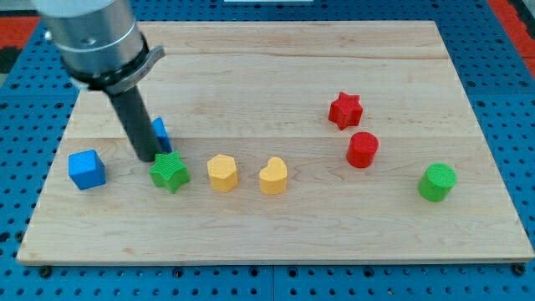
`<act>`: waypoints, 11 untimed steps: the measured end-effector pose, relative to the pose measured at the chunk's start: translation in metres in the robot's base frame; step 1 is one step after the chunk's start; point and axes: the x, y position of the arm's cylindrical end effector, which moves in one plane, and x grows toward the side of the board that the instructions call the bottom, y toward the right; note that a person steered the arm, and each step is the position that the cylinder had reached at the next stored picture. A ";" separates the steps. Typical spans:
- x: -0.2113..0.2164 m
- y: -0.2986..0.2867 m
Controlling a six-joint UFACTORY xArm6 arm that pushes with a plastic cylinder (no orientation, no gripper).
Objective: Slide the blue triangle towards the top center
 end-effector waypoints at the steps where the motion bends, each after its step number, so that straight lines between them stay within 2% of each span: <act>1: -0.038 0.015; 2: -0.048 0.008; 3: -0.047 -0.036; 4: -0.059 -0.013; 5: -0.075 0.051; 6: -0.082 0.067; 11: -0.089 0.084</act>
